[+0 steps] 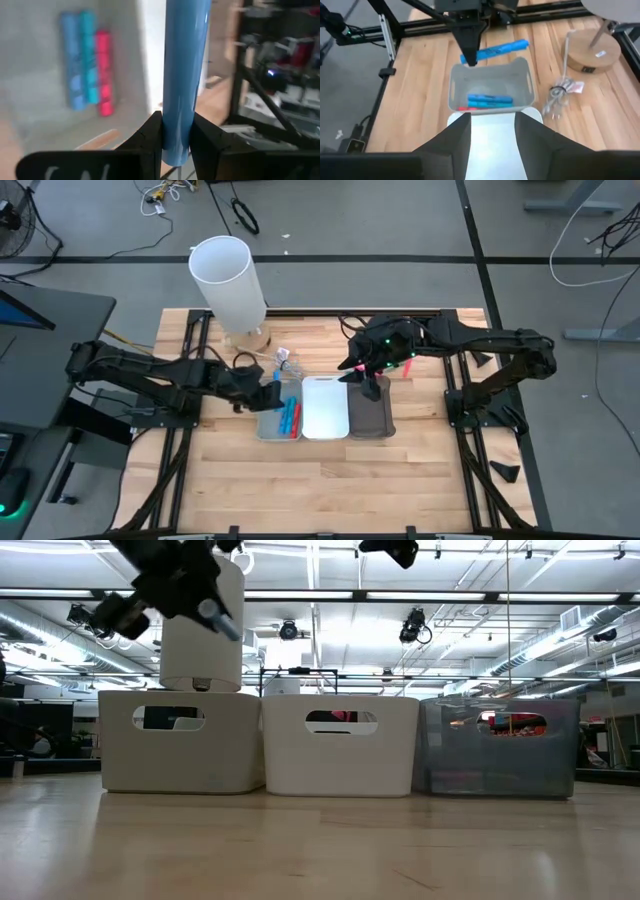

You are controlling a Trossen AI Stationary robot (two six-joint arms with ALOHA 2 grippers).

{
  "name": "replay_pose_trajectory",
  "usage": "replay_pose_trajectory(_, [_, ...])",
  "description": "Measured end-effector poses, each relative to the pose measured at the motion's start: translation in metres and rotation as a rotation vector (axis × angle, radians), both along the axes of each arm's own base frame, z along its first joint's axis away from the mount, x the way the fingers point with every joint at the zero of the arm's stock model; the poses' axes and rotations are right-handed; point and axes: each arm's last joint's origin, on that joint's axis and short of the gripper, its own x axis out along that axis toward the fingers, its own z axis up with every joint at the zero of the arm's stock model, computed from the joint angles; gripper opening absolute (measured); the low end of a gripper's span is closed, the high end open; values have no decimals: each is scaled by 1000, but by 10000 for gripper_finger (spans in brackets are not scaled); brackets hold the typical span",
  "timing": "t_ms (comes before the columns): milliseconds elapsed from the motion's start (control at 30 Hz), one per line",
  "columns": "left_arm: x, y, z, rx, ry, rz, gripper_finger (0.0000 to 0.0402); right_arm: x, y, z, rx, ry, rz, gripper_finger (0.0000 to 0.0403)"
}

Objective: Pick & Place Markers
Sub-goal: Put the blue marker into the gray bin

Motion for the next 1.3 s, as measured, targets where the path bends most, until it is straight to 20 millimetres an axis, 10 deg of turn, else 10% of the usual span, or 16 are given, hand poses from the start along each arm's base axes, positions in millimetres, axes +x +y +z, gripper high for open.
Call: replay_pose_trajectory(1300, [37, -12, -106, -101, 538, -43, 73, -2, 0, -2, -96, 13, 82, 150])
